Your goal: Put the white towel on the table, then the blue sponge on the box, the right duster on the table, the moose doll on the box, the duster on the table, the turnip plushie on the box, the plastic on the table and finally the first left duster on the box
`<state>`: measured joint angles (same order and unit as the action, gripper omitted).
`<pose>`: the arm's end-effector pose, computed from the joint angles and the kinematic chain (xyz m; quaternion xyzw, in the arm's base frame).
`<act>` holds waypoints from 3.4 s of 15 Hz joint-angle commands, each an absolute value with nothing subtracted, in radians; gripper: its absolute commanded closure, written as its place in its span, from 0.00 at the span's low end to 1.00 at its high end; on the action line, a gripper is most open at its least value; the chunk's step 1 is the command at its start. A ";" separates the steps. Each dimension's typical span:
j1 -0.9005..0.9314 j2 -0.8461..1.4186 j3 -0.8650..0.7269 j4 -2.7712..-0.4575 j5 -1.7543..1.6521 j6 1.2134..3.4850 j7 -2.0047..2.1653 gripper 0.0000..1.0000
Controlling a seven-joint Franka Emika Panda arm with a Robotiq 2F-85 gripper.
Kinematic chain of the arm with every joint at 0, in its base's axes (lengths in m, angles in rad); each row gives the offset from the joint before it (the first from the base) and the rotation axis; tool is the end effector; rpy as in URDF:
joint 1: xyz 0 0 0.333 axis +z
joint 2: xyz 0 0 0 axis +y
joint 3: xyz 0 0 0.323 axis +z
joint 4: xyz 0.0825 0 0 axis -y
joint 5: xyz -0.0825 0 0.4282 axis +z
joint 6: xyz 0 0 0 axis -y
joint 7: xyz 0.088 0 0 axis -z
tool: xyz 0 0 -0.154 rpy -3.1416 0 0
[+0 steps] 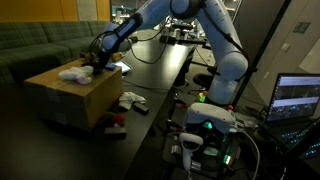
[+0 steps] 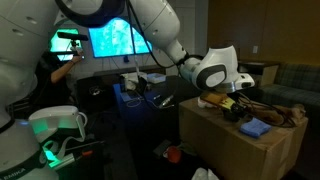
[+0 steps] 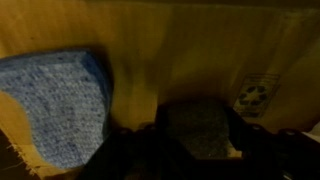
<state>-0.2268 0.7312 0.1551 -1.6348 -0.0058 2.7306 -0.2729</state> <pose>0.7712 -0.0681 0.1634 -0.9790 -0.0723 -0.1901 0.0131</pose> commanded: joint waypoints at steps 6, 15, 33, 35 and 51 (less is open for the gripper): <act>-0.221 0.552 0.117 -1.819 0.012 2.629 -0.296 0.66; -0.218 0.369 0.061 -2.073 0.013 2.624 -0.298 0.66; -0.148 0.244 0.035 -2.367 0.002 2.597 -0.332 0.66; -0.135 0.266 0.046 -2.378 0.013 2.612 -0.337 0.66; -0.011 0.605 -0.018 -2.326 -0.044 2.951 -0.113 0.66</act>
<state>-0.0626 0.5480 0.0309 -2.3648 -0.0179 2.8824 -0.1867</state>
